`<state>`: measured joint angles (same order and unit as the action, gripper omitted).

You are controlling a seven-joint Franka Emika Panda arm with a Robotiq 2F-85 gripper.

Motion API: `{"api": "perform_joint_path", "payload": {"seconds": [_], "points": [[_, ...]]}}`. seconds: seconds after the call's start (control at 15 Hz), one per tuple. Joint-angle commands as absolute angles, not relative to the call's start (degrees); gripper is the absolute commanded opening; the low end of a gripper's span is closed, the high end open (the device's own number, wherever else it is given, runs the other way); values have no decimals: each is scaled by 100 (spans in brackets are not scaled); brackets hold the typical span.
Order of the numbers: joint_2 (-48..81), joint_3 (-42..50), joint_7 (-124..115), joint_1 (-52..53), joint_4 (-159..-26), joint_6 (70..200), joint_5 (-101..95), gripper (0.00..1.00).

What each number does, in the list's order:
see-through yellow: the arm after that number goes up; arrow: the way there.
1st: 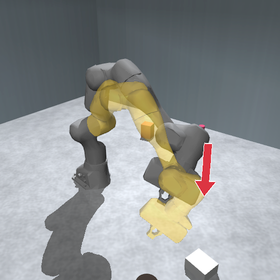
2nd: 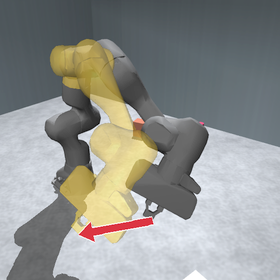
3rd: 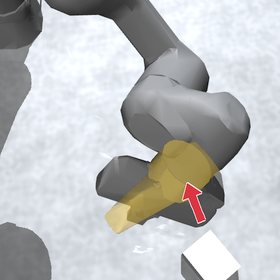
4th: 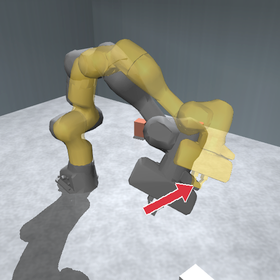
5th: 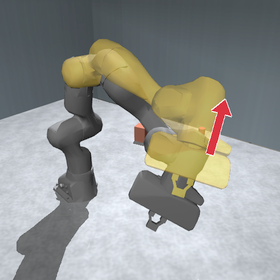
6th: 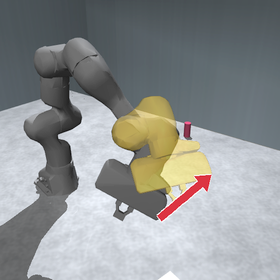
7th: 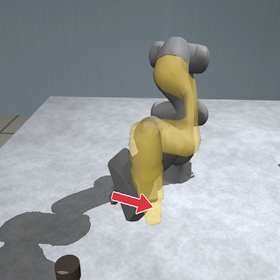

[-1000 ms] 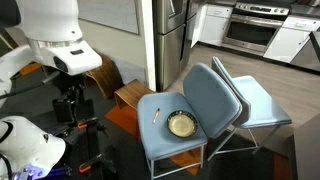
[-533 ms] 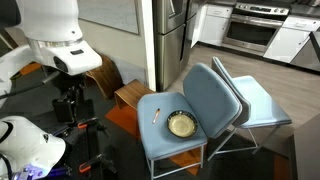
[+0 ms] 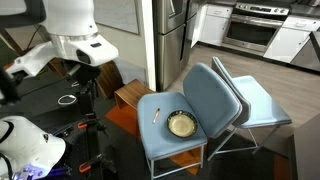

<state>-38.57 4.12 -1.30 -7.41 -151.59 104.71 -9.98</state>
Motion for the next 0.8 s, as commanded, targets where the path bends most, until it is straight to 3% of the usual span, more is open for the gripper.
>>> {"api": "perform_joint_path", "payload": {"seconds": [0.0,0.73], "points": [[-2597,514,13,-582,-14414,10871,-881,100],[1940,421,935,-684,-11410,12530,863,100]]}}
